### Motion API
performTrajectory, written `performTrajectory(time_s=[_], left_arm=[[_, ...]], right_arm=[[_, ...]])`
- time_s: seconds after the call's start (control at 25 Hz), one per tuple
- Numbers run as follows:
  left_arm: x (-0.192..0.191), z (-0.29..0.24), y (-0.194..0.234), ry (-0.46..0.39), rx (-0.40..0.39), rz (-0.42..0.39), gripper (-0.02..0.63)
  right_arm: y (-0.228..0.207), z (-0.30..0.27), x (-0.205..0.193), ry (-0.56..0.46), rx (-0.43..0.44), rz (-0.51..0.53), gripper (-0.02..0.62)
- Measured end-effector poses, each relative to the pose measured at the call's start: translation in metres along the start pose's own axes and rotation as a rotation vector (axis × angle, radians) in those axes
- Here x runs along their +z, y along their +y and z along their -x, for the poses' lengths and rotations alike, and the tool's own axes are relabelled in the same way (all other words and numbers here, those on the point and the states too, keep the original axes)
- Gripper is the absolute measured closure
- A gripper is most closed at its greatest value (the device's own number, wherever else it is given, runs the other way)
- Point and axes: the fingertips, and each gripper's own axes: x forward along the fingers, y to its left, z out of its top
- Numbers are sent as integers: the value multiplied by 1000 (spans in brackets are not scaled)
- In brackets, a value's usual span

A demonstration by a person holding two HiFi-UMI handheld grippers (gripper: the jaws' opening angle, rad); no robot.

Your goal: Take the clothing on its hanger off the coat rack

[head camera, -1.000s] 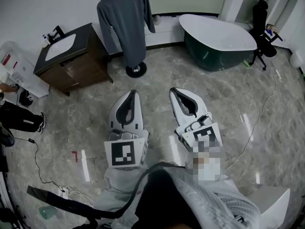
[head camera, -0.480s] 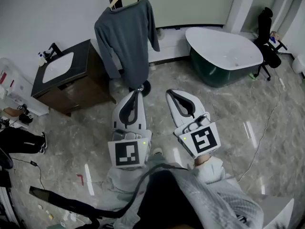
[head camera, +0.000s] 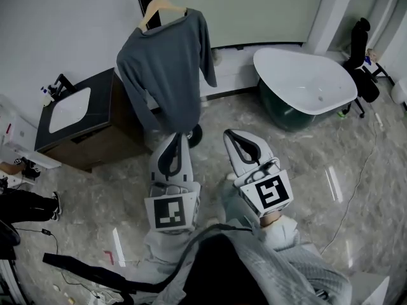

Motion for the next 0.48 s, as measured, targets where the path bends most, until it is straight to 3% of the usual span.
performTrajectory(time_s=[0.32,0.48], left_arm=[[-7,-156,43,-15,88,-52,601],[-1,-240,70,-19,176,-67,601]], right_arm=[[-113,-133,-7,-48,70,22,594],[-177,-207,-2,-64,135,32,594]])
